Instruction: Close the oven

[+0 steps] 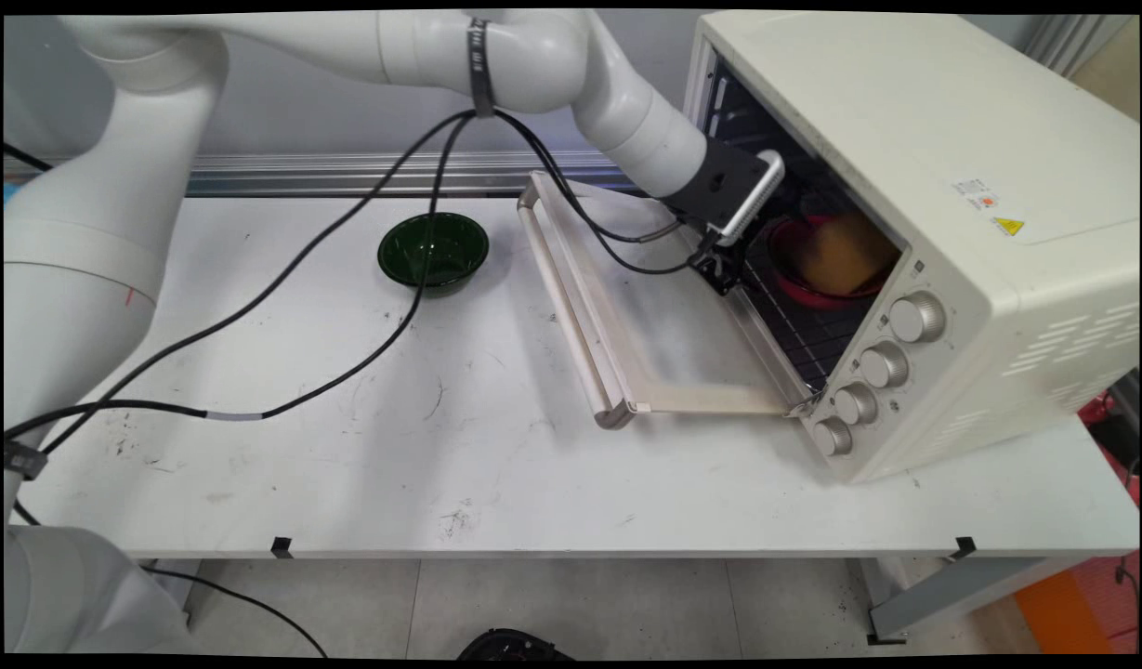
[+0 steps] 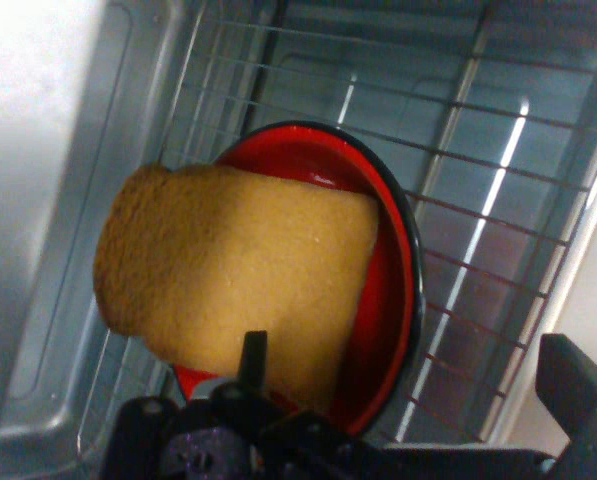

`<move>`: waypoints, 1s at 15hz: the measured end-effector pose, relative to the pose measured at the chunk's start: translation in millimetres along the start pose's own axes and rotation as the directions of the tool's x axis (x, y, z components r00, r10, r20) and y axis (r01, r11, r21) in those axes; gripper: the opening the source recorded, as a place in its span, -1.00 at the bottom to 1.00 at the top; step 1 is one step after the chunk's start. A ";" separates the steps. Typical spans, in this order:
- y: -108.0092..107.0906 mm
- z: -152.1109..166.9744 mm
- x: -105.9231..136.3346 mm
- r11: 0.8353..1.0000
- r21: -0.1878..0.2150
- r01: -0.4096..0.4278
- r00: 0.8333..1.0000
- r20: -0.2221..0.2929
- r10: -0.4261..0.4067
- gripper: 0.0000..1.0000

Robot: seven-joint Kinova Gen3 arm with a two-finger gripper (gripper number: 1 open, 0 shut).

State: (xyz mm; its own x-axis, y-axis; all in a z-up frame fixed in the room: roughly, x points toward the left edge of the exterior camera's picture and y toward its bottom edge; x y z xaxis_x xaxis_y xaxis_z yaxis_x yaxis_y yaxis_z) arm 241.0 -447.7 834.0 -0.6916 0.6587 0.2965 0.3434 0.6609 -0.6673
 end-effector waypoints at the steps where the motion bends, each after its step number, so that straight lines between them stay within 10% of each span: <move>1: 0.5 -4.0 0.2 1.000 0.001 0.014 1.000 0.000 -0.014 1.00; 9: 11.6 -64.4 2.7 0.968 -0.006 0.252 0.968 0.006 -0.252 1.00; 15: 31.2 -122.9 -0.5 0.883 -0.018 0.470 0.883 0.029 -0.469 1.00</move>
State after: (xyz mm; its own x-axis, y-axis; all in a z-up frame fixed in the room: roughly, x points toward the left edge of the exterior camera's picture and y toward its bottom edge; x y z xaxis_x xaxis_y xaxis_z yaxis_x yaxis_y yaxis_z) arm 330.1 -383.3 897.0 -0.7899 0.2608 0.5550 -0.0103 0.8993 -0.4372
